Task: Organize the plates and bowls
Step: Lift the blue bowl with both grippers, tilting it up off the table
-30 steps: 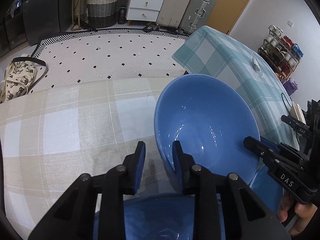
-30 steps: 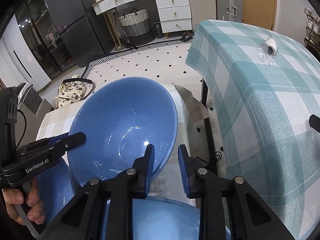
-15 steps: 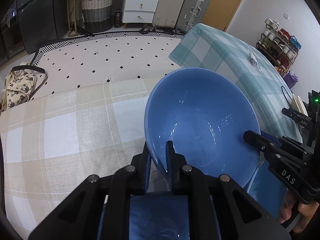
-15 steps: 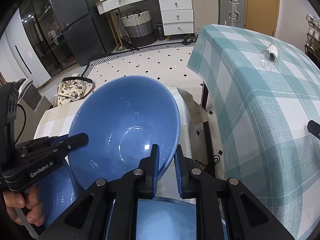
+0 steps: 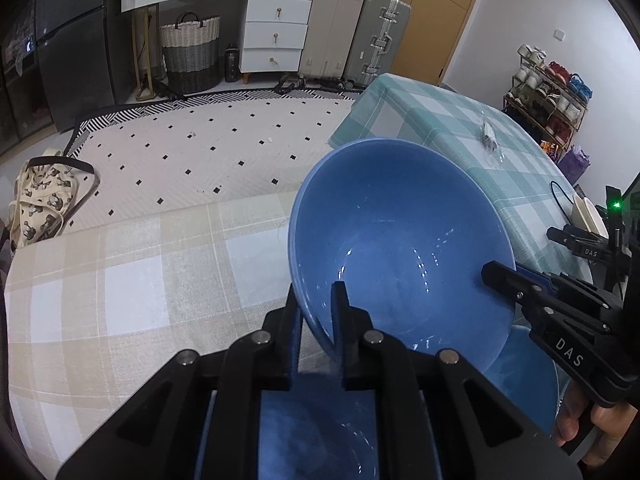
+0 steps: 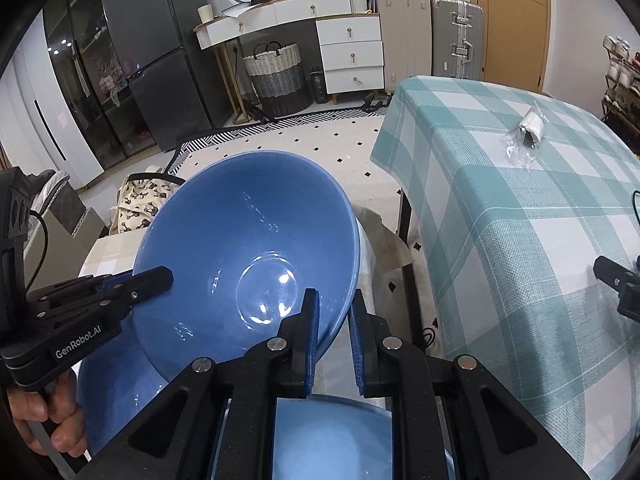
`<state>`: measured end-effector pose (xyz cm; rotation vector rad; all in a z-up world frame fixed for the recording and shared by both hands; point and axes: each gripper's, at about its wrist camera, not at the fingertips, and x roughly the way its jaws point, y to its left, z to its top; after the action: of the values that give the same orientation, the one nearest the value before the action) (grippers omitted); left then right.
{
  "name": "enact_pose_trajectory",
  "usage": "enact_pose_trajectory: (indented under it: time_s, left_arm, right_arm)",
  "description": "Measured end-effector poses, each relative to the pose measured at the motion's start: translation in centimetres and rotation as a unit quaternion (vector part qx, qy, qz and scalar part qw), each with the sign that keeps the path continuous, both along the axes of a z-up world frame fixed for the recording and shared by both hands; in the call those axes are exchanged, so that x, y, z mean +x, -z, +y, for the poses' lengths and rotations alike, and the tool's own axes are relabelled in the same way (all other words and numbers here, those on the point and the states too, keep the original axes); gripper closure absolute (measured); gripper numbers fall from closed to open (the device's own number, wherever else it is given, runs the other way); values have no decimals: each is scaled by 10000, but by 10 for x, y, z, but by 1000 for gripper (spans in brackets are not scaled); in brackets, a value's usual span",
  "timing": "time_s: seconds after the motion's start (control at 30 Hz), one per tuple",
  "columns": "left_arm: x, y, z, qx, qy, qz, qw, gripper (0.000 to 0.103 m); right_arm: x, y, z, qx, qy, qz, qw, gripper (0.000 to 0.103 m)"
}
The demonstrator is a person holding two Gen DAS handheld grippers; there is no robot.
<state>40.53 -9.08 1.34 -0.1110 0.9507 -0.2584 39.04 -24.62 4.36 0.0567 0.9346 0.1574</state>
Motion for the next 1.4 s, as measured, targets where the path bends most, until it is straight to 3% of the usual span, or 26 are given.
enact_pose_trajectory:
  time_s: [0.63,1.4]
  left_arm:
    - [-37,-53,2,169,-62,-421,9990,91]
    - [-113,-97,31,255,-504,-924,9941,91]
  right_arm:
    - [-36,-51,-2,305,-124,-551,9979,89]
    - [-107,-109,31,531,-757,-1204,9884,88]
